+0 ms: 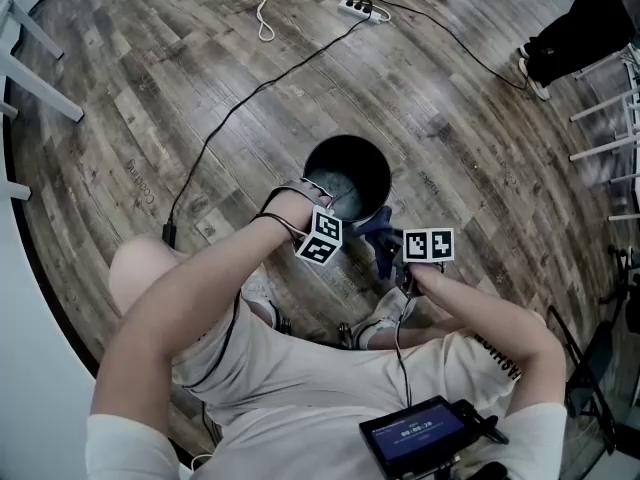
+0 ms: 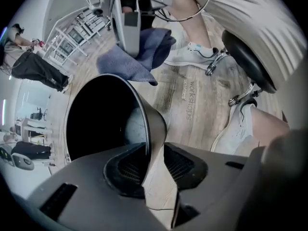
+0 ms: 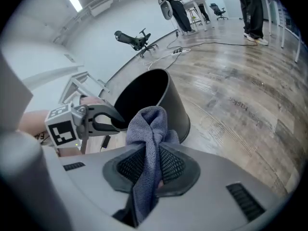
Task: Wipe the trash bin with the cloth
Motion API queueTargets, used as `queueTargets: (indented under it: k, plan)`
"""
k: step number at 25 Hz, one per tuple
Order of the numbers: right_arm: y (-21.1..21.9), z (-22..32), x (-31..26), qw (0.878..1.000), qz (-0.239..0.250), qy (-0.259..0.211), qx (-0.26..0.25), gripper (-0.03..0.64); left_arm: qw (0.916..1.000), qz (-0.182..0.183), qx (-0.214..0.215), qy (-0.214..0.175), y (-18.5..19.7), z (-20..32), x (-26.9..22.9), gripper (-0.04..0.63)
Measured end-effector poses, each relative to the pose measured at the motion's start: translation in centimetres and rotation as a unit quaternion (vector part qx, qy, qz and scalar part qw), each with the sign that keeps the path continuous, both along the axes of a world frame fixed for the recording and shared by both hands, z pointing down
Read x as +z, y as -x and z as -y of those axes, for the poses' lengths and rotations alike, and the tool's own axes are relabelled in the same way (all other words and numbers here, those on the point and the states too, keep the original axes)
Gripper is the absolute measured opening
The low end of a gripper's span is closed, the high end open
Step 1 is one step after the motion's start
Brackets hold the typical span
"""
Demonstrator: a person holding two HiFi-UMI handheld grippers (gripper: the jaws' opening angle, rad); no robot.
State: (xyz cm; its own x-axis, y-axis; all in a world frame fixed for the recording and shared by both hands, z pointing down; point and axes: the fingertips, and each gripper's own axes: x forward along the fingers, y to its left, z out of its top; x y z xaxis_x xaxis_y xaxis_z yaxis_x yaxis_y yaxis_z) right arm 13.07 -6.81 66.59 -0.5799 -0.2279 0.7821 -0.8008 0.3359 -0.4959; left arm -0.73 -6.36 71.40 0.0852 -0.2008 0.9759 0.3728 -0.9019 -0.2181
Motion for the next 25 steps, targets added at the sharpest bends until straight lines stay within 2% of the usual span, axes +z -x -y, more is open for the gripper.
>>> queueTargets:
  k: [2,6,10,18,25]
  plan:
    - [0.8,-0.1,-1.0,1.0,0.012,-0.007,-0.003,0.066,1.0,-0.001,-0.004,-0.006,-0.1,0.2,-0.1,0.081]
    - [2.2,0.7,-0.2,1.0,0.021,-0.007,-0.002,0.066,0.9999,0.006,-0.011,-0.004,-0.2,0.3,-0.3,0.076]
    - [2.0,1.5,2.3,1.0,0.003,-0.008,-0.009,0.066,1.0,0.003,-0.009,0.001,-0.6,-0.3,-0.3,0.067]
    - [0.6,2.9,10.8,0.999,-0.04,0.001,-0.026,0.066,0.9993,-0.012,-0.031,0.019,-2.7,-1.4,-0.5,0.044]
    - [0.1,3.3,19.0,0.998,-0.049,0.029,0.009,0.066,0.998,-0.019,-0.051,0.031,-3.5,-1.2,-0.6,0.044]
